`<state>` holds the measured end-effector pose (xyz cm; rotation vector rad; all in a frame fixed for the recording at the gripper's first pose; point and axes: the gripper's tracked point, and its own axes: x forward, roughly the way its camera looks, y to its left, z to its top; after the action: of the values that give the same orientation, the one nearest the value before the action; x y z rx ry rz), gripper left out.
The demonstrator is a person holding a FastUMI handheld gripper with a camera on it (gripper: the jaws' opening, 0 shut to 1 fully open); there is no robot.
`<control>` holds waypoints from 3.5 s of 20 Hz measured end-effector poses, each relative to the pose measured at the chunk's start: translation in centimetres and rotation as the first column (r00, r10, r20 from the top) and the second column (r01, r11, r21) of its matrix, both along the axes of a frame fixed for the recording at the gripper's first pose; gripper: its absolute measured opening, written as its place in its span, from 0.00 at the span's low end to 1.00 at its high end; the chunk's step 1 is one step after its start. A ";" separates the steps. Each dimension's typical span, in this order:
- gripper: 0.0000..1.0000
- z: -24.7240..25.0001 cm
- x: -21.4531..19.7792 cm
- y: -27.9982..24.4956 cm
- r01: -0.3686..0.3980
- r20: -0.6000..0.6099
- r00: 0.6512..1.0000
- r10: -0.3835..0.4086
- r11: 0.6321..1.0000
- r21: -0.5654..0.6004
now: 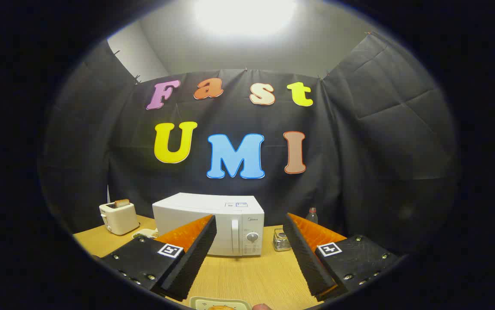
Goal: Open the microwave, put the food inside, and close the microwave door.
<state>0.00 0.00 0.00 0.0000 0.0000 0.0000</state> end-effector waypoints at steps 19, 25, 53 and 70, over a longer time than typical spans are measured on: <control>0.97 -0.3 4.4 -0.1 -0.035 0.009 0.999 0.035 0.999 0.022; 0.97 -1.7 8.5 0.9 -0.079 0.009 0.997 0.079 0.997 0.021; 0.96 -19.7 25.0 4.0 -0.153 -0.278 0.947 0.160 0.987 0.045; 0.19 -21.9 26.6 5.3 -0.137 -0.361 0.923 0.132 0.991 0.014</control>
<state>26.62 5.35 -21.88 -0.0111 0.3703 0.1381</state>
